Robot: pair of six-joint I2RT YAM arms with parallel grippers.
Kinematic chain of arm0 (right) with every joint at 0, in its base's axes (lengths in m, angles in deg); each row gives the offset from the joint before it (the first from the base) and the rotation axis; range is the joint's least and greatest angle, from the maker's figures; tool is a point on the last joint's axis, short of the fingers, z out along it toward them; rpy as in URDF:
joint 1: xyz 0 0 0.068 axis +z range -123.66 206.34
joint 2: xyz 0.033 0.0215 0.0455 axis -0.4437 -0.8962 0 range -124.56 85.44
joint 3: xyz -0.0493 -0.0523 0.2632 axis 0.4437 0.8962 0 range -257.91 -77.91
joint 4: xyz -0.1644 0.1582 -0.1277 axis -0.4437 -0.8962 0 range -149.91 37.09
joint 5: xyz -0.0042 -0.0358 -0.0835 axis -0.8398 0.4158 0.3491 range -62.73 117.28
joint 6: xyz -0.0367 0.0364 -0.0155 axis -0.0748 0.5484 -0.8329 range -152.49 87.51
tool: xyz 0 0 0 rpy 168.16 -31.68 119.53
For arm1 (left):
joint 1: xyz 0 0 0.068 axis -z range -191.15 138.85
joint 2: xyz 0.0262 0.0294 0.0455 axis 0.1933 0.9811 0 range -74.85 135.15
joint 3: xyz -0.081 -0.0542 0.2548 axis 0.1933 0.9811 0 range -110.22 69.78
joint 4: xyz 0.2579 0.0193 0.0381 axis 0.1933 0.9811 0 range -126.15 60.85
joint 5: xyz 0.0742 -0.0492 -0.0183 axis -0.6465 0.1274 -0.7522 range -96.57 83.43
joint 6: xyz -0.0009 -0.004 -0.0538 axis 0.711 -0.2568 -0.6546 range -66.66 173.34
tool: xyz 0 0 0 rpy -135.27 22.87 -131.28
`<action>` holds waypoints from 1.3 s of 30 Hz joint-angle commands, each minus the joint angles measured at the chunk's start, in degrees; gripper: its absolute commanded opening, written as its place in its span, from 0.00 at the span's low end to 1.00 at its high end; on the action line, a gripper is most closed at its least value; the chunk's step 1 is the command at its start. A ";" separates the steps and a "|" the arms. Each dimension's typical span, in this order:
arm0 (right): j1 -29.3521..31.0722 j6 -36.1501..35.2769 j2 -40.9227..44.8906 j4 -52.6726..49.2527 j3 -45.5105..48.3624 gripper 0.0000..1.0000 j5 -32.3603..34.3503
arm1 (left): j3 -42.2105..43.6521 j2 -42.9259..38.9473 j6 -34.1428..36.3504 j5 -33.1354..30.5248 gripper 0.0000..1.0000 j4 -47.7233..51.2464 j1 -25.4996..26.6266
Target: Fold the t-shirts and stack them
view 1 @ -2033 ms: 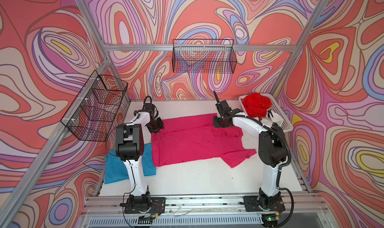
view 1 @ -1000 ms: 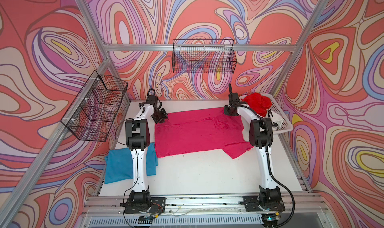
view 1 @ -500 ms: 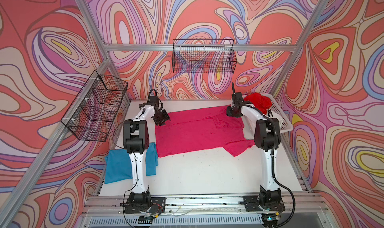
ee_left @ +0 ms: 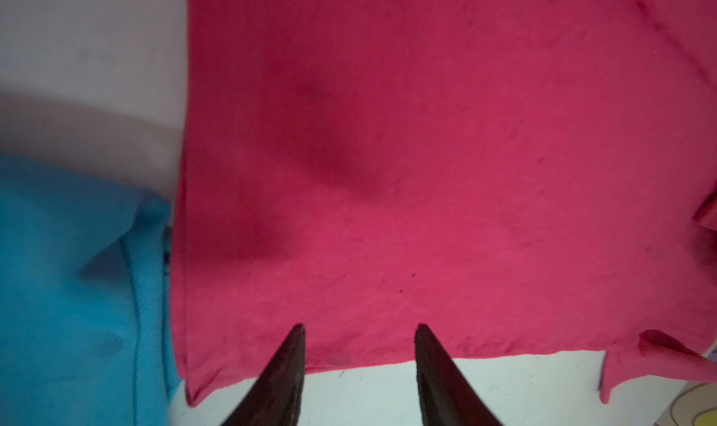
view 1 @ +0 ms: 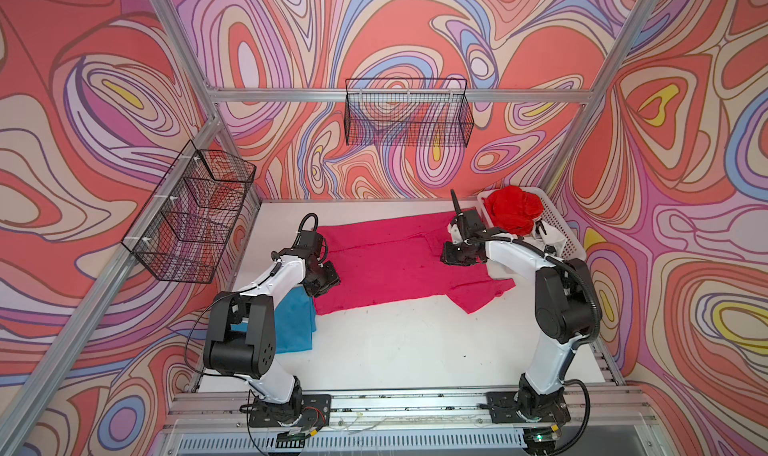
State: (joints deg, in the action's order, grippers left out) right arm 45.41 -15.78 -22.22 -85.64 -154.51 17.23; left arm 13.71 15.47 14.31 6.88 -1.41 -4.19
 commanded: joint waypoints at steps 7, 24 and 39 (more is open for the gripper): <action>0.44 -1.83 -6.97 -0.30 1.77 0.42 4.68 | 7.71 -10.05 -3.94 -6.61 0.46 3.06 1.79; -1.98 -2.45 -7.13 -1.37 6.01 0.41 8.54 | 12.38 -13.28 -7.92 -12.37 0.42 5.72 5.06; -2.81 -2.75 -6.51 -0.87 6.14 0.41 6.62 | 14.24 -8.65 -11.33 -15.51 0.35 -1.97 7.40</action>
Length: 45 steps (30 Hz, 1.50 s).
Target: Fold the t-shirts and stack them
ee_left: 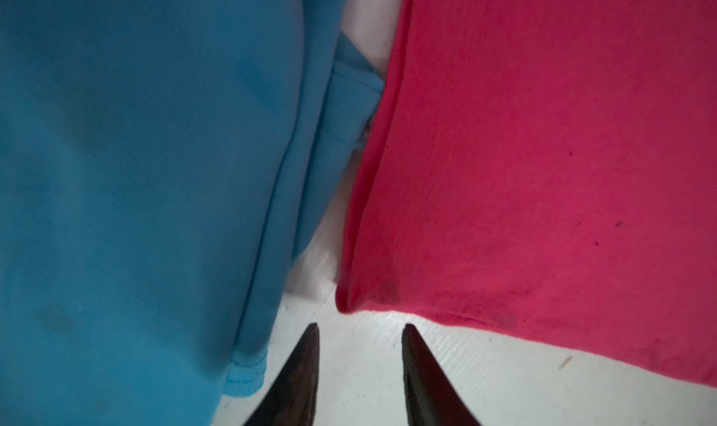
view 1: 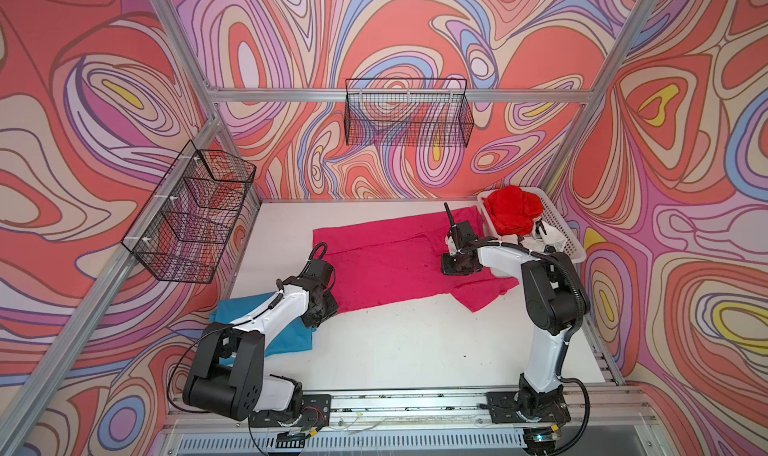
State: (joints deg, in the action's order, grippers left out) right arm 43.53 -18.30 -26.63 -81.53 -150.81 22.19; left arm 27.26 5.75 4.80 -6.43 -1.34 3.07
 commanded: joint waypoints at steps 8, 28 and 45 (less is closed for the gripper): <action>-0.93 -0.07 -1.13 -4.81 2.70 0.41 0.98 | 1.19 4.07 -2.16 -4.48 0.31 -3.22 0.70; -6.23 1.80 10.82 -12.66 3.87 0.46 -1.71 | -7.74 0.53 0.60 -8.84 0.00 1.77 -0.26; -1.47 11.79 17.24 -7.44 23.58 0.46 -5.51 | -9.34 3.60 2.13 -6.58 0.00 -0.89 -1.65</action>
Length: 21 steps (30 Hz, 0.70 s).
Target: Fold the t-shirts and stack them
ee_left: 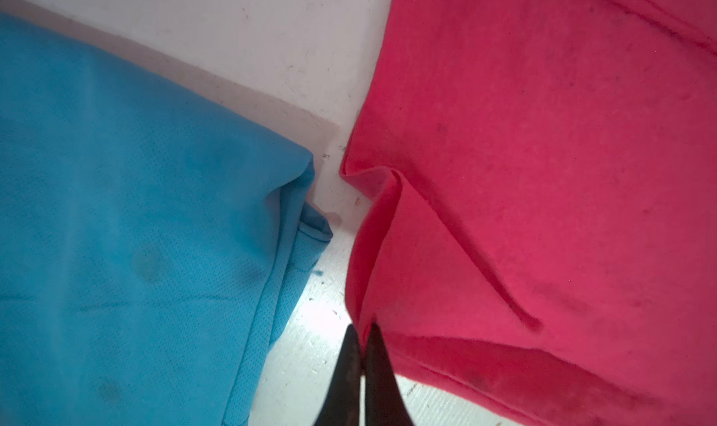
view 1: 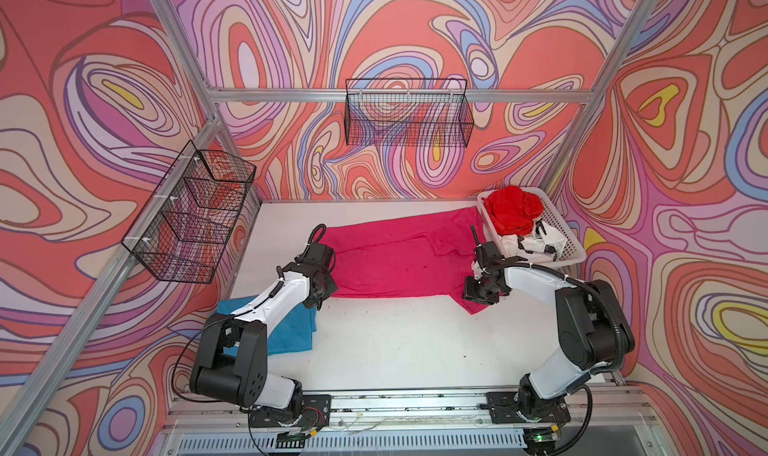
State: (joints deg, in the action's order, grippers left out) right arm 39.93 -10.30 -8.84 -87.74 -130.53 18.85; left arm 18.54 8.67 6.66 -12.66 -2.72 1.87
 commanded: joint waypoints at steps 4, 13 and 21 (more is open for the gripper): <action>6.74 8.90 2.96 -3.10 4.95 0.46 -4.26 | -0.53 0.50 0.27 -0.18 0.00 0.45 -0.44; 12.44 13.28 9.27 -8.92 4.78 0.47 -5.99 | -0.36 1.02 0.79 0.29 0.00 0.14 -0.45; -6.28 15.62 19.90 -15.20 8.15 0.50 3.16 | -0.10 0.80 0.75 2.10 0.00 -0.29 -0.45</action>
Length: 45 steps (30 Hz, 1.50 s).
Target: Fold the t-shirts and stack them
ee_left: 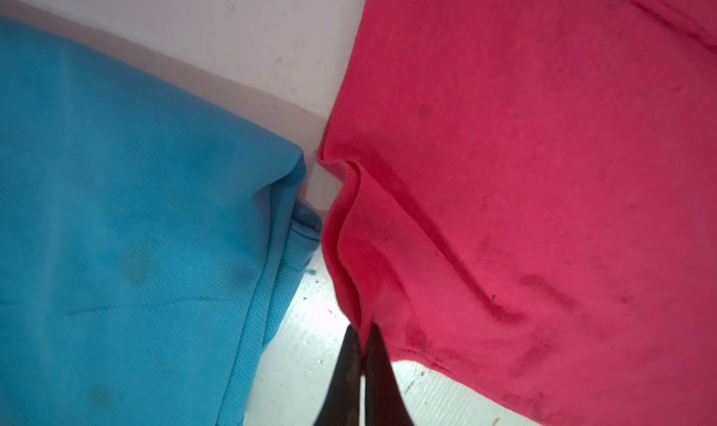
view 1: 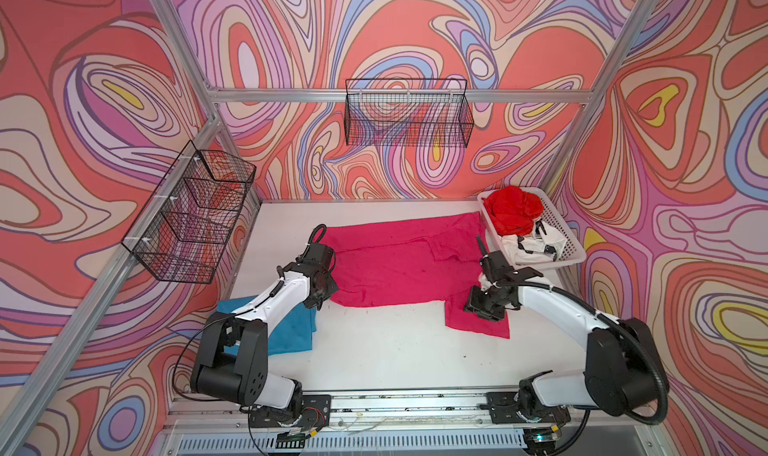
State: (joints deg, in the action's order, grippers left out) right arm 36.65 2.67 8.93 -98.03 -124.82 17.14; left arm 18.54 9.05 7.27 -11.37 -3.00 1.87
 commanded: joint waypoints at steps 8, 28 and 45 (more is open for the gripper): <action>-9.96 8.19 3.79 -4.37 8.18 0.44 12.75 | 0.52 0.06 -0.52 3.44 0.00 -1.00 -0.45; -13.55 11.97 4.97 2.80 18.04 0.21 5.49 | 1.23 -0.31 -0.50 6.02 0.00 -1.20 -0.43; -13.55 5.21 7.91 -8.67 1.34 0.00 4.56 | -1.42 -0.81 1.44 6.98 0.00 3.49 -0.36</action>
State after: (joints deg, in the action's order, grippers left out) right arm 23.10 9.90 16.51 -103.43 -117.81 22.02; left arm 18.93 8.81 7.71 -5.03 -3.07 1.87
